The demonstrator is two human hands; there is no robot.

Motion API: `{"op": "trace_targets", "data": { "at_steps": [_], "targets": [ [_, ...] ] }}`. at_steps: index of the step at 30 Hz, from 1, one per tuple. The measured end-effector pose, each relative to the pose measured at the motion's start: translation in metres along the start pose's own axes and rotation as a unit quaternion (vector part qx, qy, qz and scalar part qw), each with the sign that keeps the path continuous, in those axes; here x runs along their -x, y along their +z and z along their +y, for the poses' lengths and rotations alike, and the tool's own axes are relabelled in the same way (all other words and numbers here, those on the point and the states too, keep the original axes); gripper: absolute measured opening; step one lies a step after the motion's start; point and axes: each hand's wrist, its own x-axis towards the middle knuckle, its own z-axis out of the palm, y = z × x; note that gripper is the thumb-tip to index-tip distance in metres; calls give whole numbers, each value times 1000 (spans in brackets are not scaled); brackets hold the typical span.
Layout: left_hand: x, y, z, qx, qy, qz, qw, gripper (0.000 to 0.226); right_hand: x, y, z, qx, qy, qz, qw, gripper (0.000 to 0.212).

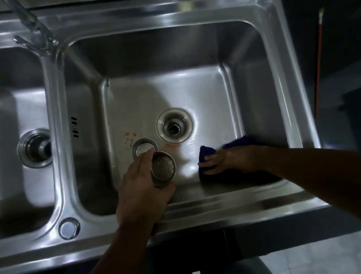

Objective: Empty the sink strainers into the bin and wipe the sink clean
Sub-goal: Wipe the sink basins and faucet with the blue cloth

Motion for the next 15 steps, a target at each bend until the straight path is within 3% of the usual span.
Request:
{"op": "trace_targets", "data": {
  "at_steps": [5, 7, 9, 10, 12, 15],
  "targets": [
    [-1, -1, -1, 52, -25, -14, 998, 88, 14, -5, -34, -101, 160, 86, 978, 41],
    [-1, -4, -1, 77, -41, -30, 996, 89, 16, -4, -45, -157, 244, 117, 950, 43],
    [-3, -10, -1, 106, -40, -46, 993, 89, 21, -8, -59, -237, 273, 200, 911, 54],
    [-5, -10, -2, 125, -38, -59, 990, 89, 22, -9, -64, -292, 268, 262, 880, 59],
    [-10, -16, 3, 189, -37, -85, 978, 88, 26, -16, -84, -431, 240, 394, 776, 68],
    [-17, -21, 22, 271, -54, -113, 954, 82, 28, -32, -112, -547, 219, 492, 642, 79]
  ]
}}
